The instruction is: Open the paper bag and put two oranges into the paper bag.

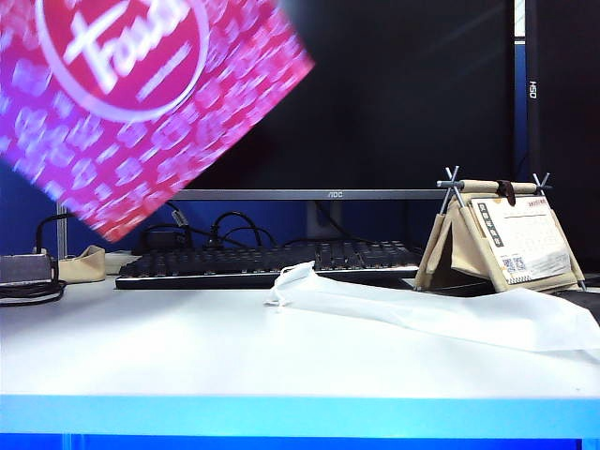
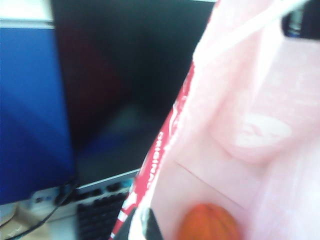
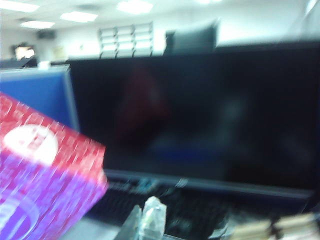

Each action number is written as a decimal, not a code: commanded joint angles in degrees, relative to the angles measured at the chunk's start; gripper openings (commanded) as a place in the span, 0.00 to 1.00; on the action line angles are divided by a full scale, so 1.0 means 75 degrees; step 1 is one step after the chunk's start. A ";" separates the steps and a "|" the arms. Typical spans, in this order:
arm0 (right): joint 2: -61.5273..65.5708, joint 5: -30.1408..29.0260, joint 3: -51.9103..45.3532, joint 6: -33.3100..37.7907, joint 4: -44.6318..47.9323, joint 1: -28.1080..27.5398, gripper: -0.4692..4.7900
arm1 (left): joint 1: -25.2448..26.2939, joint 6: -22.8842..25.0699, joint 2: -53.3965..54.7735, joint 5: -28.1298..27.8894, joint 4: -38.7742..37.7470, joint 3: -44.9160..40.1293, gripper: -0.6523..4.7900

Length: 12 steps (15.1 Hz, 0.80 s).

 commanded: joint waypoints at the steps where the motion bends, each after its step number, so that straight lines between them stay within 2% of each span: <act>1: 0.0026 -0.0239 -0.0729 0.0332 0.1070 -0.0006 0.08 | 0.0000 -0.0143 0.0099 -0.0664 0.0338 -0.0548 0.11; 3: 0.0029 -0.0242 -0.0860 0.0560 0.1472 -0.0003 0.08 | -0.0003 -0.0201 0.0551 -0.0297 0.0306 -0.0525 0.11; 6: 0.0003 -0.0370 -0.0857 0.0597 0.1536 -0.0003 0.08 | -0.0003 -0.0274 0.1177 -0.0251 -0.0082 -0.0516 0.11; 10: 0.0003 -0.0583 -0.0857 0.0819 0.1515 -0.0003 0.08 | -0.0003 0.0370 0.2014 -0.0312 -0.0332 -0.0516 0.11; 12: 0.0003 -0.0659 -0.0857 0.0889 0.1512 0.0003 0.08 | -0.0006 0.0487 0.2375 -0.0312 -0.0323 -0.0516 0.11</act>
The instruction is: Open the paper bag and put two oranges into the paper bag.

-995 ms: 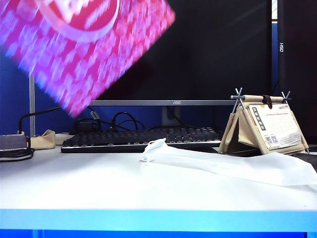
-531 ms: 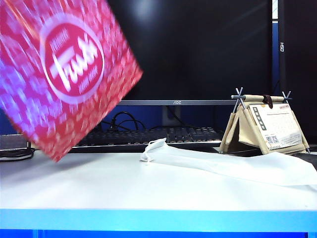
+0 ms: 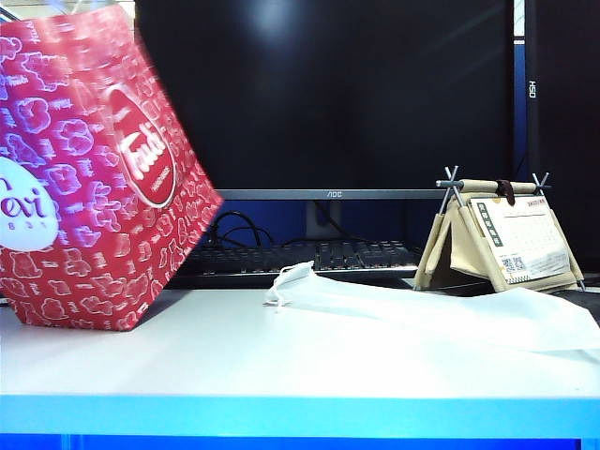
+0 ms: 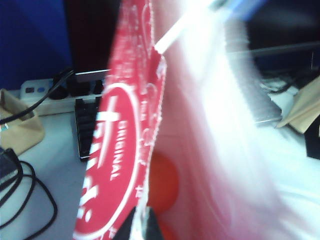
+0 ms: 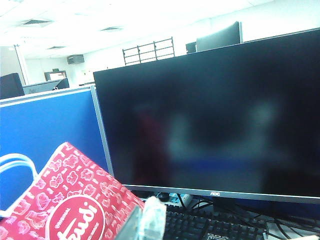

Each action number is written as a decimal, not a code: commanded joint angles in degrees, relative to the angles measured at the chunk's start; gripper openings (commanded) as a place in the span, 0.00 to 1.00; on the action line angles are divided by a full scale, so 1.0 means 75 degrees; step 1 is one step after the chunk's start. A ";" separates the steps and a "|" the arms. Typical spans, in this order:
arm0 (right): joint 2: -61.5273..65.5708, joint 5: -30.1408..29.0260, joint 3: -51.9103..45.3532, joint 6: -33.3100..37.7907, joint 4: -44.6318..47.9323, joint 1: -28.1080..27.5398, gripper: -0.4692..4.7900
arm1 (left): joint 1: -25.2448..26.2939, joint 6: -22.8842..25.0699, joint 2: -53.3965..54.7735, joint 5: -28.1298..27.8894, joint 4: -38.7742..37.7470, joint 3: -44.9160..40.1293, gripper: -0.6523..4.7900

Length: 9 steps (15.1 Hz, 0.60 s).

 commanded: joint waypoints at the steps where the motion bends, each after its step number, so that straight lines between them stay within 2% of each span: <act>1: -0.0006 -0.0198 0.0035 0.0213 0.0096 0.0003 0.08 | -0.0003 0.0117 0.0405 -0.0026 -0.0087 0.0026 0.11; 4: -0.0006 -0.0224 0.0035 0.0242 0.0067 0.0003 0.08 | 0.0000 -0.0055 0.0484 -0.0035 0.0044 0.0038 0.12; 5: -0.0006 -0.0224 0.0035 0.0242 0.0070 0.0003 0.08 | 0.0000 -0.0163 0.0487 -0.0055 0.0134 0.0047 0.18; 6: -0.0006 -0.0224 0.0035 0.0242 0.0070 0.0003 0.08 | 0.0000 -0.0294 0.0487 -0.0090 0.0169 0.0079 0.34; 7: -0.0006 -0.0323 0.0035 0.0242 0.0055 0.0003 0.08 | 0.0003 -0.0545 0.0487 -0.0259 0.0391 0.0079 0.55; 9: -0.0006 -0.0469 0.0035 0.0251 -0.0055 0.0003 0.08 | 0.0003 -0.0804 0.0487 -0.0283 0.0697 0.0146 0.59</act>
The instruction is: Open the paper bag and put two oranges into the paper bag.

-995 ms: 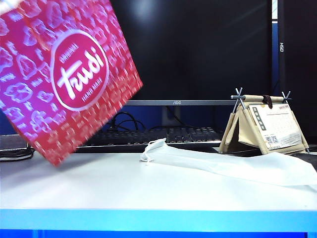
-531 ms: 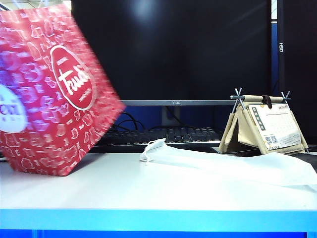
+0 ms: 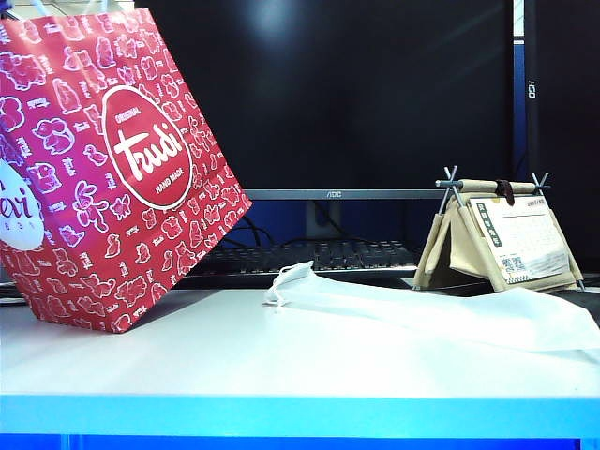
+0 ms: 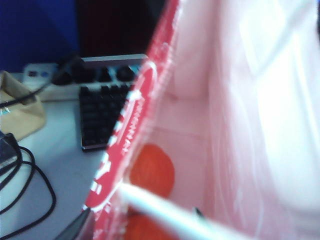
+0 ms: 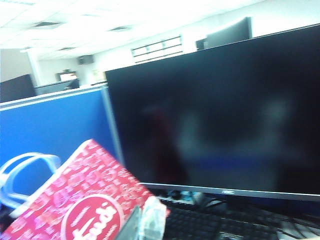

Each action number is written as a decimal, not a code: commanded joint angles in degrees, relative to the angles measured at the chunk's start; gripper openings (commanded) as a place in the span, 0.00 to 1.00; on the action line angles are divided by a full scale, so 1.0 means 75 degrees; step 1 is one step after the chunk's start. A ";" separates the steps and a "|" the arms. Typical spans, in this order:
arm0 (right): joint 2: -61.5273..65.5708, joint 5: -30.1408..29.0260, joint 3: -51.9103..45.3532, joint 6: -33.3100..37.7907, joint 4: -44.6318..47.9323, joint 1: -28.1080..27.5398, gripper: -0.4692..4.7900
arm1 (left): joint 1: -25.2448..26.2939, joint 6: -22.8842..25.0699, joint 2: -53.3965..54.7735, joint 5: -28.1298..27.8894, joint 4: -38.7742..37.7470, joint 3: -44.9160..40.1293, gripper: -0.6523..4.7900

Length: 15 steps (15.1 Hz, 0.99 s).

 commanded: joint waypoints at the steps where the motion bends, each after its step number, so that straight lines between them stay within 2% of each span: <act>1: -0.0003 -0.0134 0.0035 0.0035 -0.0061 0.0000 0.08 | 0.0003 -0.0335 0.0003 -0.0038 0.0370 0.0207 0.68; 2: -0.0003 -0.0131 0.0035 0.0035 -0.0058 0.0000 0.08 | 0.0003 -0.0391 0.0003 -0.0041 0.0373 0.0356 0.71; 9: -0.0023 -0.0111 0.0038 -0.0119 -0.0020 -0.0003 0.08 | 0.0003 -0.0402 -0.0178 0.0047 0.0108 0.2212 0.71; 13: -0.0624 0.0102 0.0326 -0.1250 0.0172 -0.0015 0.08 | 0.0265 0.0641 -0.1912 -0.0137 -0.0015 0.2579 0.71; 15: -0.0831 0.0848 0.0871 -0.1795 -0.0210 -0.0015 0.08 | 0.0746 0.1166 -0.3182 -0.0615 -0.1113 0.2565 0.71</act>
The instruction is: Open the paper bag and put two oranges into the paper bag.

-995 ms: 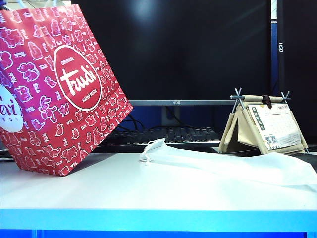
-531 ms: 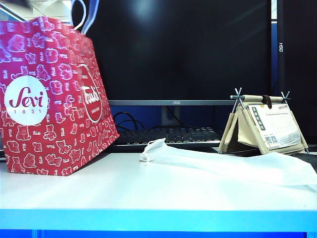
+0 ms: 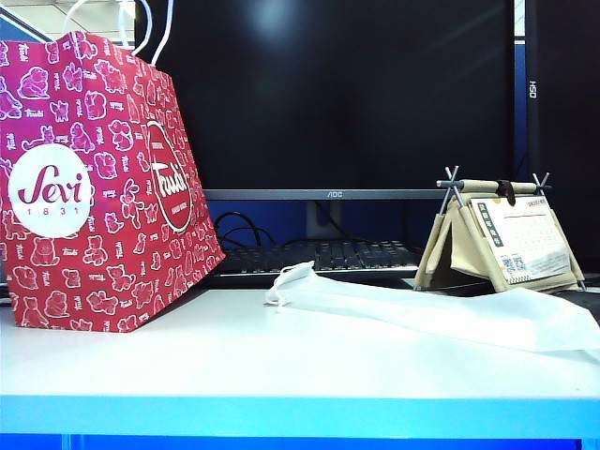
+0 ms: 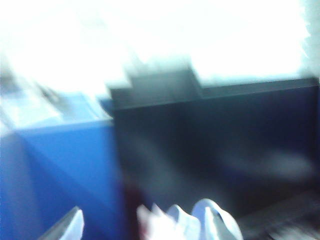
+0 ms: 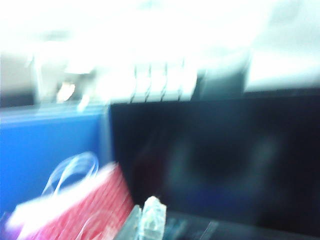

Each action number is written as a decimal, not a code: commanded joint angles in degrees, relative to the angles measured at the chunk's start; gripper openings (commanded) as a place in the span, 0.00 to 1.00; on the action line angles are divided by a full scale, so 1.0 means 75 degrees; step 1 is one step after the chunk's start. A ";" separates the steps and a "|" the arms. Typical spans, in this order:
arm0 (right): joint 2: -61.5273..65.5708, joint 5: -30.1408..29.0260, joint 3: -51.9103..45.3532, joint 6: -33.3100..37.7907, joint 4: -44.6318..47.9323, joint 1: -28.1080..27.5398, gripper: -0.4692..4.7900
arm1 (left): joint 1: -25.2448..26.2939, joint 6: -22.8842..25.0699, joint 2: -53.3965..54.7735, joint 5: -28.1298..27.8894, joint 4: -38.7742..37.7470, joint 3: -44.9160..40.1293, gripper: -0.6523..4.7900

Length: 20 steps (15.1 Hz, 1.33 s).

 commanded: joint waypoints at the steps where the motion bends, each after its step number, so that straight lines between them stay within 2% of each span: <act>1: -0.0192 0.1434 0.0976 -0.0691 -0.0775 -0.0006 0.08 | 0.0758 0.0959 -0.1988 -0.1087 -0.1976 -0.0221 0.71; 2: -0.0181 0.1743 0.1172 -0.0691 -0.1139 0.0000 0.08 | 0.0895 0.0991 -0.2547 -0.1373 -0.2282 -0.0516 0.70; 3: -0.0169 0.2116 0.1402 -0.0685 -0.1772 0.0009 0.08 | 0.0956 0.0749 -0.3279 -0.1743 -0.2495 -0.1055 0.70; 5: -0.0169 0.2017 0.1478 -0.0396 -0.2498 0.0067 0.08 | 0.0956 0.0216 -0.4666 -0.2492 -0.3054 -0.2328 0.70; 6: -0.0047 0.2014 0.1440 -0.0157 -0.2722 0.0125 0.08 | 0.0950 -0.0131 -0.4666 -0.2419 -0.3590 -0.2518 0.70; 7: 0.0003 0.1903 0.1422 -0.0023 -0.3133 0.0140 0.08 | 0.0953 -0.0391 -0.4543 -0.1836 -0.3748 -0.2687 0.70; 8: 0.0189 0.1591 0.1338 0.0000 -0.3509 0.0140 0.08 | 0.0950 -0.0420 -0.4567 -0.1667 -0.3657 -0.2879 0.70; 9: 0.0376 0.1582 0.1151 0.0239 -0.3937 0.0140 0.08 | 0.0953 -0.0539 -0.4666 -0.1693 -0.3590 -0.3083 0.68; 11: 0.0644 0.1113 0.0522 0.0443 -0.3963 0.0105 0.08 | 0.0953 -0.0720 -0.4663 -0.1839 -0.3322 -0.3381 0.68; 13: 0.0857 0.0970 -0.0493 0.0440 -0.2943 0.0108 0.08 | 0.0953 -0.1469 -0.4663 -0.1865 -0.3261 -0.3678 0.68; 17: 0.1218 0.1003 -0.2710 0.0431 0.0376 0.0073 0.08 | 0.0953 -0.1577 -0.4666 -0.1349 -0.3028 -0.4692 0.68; 18: 0.1489 0.1029 -0.3369 0.0399 0.1271 -0.0050 0.08 | 0.0953 -0.1810 -0.4666 -0.1212 -0.2970 -0.5050 0.68; 20: 0.1990 0.1026 -0.4269 0.0405 0.1926 -0.0525 0.08 | 0.0950 -0.2049 -0.4666 -0.0982 -0.2917 -0.5473 0.68</act>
